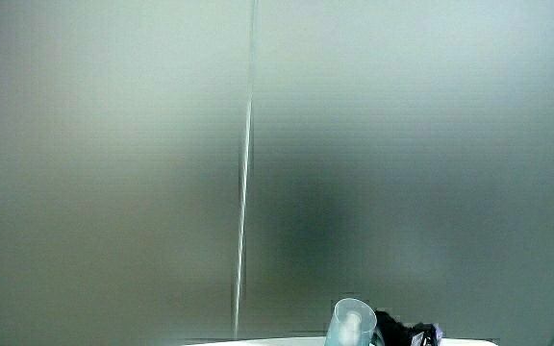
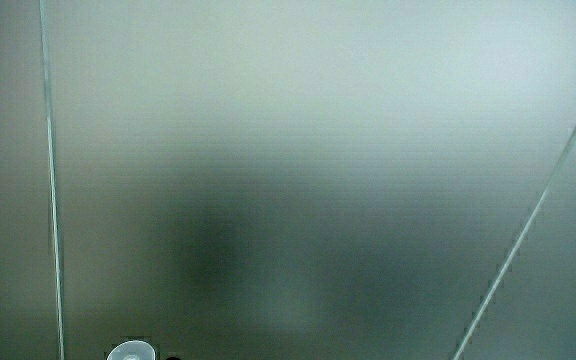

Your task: Pick cleaning spray

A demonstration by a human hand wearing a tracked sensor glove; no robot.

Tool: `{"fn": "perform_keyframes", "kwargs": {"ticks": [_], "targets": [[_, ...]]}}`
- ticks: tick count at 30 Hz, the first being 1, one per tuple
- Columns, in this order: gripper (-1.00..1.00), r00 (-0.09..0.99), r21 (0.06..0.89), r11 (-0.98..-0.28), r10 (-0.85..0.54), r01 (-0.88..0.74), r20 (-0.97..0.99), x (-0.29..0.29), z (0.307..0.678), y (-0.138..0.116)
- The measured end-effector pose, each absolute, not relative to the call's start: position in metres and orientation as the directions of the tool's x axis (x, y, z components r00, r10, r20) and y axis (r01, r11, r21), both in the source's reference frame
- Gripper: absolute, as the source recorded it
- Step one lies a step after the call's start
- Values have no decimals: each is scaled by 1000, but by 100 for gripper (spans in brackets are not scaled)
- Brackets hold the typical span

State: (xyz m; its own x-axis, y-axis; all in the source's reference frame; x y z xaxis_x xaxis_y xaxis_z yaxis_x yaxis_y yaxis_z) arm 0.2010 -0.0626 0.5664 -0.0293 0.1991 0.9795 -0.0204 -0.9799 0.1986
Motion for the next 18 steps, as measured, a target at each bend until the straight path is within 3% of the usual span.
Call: {"fn": "perform_keyframes", "kwargs": {"ticks": [9, 18], "targets": [[100, -64, 198, -980, 198, -3, 978, 207, 569, -59], [100, -98, 120, -992, 123, -29, 988, 198, 557, -65]]}}
